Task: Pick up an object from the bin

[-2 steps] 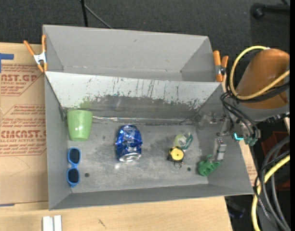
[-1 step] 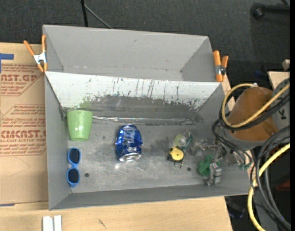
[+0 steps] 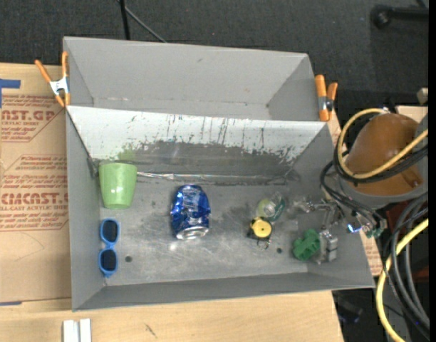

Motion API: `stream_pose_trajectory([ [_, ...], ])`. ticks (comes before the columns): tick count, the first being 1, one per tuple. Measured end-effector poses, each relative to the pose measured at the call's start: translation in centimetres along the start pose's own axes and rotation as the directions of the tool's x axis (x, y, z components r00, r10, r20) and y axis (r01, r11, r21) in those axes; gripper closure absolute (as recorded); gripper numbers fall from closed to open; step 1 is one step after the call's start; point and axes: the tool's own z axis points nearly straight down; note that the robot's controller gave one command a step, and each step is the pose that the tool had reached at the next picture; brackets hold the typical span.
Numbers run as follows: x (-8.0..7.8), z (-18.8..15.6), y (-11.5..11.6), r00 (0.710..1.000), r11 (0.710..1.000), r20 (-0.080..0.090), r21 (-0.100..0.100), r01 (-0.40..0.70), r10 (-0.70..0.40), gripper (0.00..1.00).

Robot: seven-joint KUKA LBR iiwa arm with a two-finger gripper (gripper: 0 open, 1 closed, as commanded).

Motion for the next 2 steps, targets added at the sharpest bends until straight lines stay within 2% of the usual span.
stream_pose_trajectory([
  [1, -6.4, -0.7, 5.4, 0.998, 0.998, 0.004, -0.003, 0.056, -0.056, 0.00],
  [2, -5.6, 3.2, 6.3, 0.851, 0.851, -0.001, -0.005, 0.525, -0.525, 0.00],
])
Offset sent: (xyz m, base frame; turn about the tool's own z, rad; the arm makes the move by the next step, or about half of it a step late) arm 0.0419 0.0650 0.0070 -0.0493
